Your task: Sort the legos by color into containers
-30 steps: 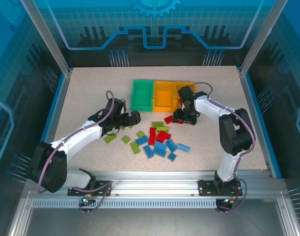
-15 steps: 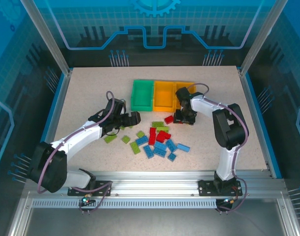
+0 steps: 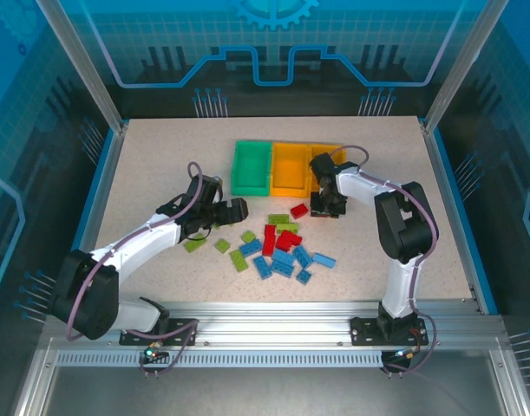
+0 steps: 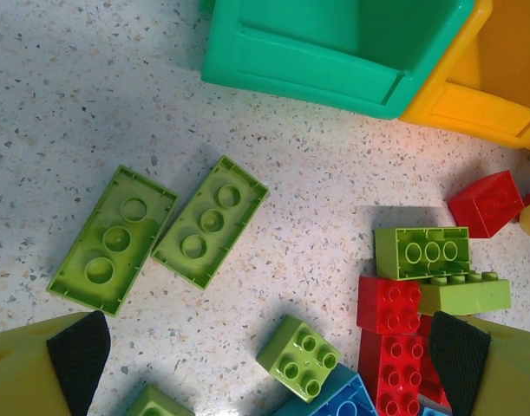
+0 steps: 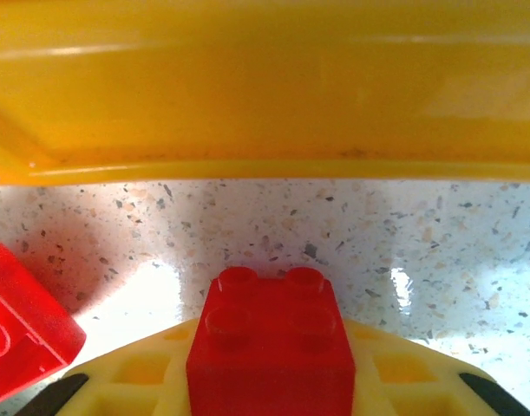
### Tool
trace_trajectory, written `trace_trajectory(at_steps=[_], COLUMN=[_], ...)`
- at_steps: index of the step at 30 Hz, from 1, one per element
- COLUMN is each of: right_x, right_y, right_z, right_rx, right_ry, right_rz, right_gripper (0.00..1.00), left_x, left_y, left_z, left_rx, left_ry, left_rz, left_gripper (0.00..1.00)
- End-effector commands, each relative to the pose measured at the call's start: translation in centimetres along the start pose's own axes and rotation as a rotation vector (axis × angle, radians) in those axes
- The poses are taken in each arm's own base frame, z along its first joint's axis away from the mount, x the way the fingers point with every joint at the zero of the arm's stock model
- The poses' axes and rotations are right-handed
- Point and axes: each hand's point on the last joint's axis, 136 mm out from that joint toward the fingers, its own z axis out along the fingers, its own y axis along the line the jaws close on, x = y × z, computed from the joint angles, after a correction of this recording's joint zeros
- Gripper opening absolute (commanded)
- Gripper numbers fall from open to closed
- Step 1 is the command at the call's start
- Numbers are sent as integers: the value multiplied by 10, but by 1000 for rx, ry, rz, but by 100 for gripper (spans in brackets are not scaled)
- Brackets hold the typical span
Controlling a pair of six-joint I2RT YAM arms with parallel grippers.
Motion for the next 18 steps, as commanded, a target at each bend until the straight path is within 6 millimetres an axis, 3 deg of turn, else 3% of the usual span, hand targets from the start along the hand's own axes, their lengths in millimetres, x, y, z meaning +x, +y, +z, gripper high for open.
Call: trace_trajectory(at_steps=[1,5,8,18], right_x=[-1,-3,-12,-74], right_y=[-1,0,2,7], right_z=[-3,-15,-34,-81], right_rx=[13,10,4,-144], right_ry=[-9,-32,-85,-192], right_rz=[-26,-47,-58,-36], right_gripper=[27,27,27,28], left_x=[6,6,6,9], left_y=[0,-2,-2,-6], left_z=[2,2,2,7], left_rx=[7,12,14,8], left_ry=[19,20,18,39], left_rz=[14,13,13,24], left_gripper=[99,99,99,99])
